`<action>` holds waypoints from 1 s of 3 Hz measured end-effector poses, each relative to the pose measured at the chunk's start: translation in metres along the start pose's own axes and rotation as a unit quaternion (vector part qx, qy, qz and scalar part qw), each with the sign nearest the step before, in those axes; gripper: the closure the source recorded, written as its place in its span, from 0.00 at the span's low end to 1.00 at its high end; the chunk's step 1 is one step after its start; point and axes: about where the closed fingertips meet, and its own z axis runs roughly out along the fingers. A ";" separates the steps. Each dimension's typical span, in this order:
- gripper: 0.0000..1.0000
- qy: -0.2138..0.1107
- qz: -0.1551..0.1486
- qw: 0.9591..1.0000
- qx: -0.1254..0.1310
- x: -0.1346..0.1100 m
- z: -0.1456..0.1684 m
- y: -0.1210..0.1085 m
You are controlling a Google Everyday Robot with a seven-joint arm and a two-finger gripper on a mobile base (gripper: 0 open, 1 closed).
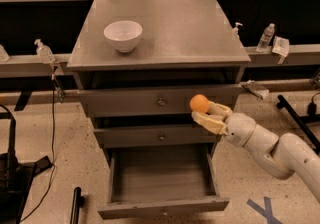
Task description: Place orange into bottom drawer
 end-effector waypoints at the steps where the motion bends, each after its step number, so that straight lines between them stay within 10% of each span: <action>1: 1.00 -0.008 0.021 1.000 0.001 0.022 -0.002 -0.002; 3: 1.00 0.014 0.029 0.999 0.004 0.058 -0.022 -0.023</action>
Offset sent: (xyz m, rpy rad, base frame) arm 0.0000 0.0011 -0.0219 0.0384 0.0246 0.0014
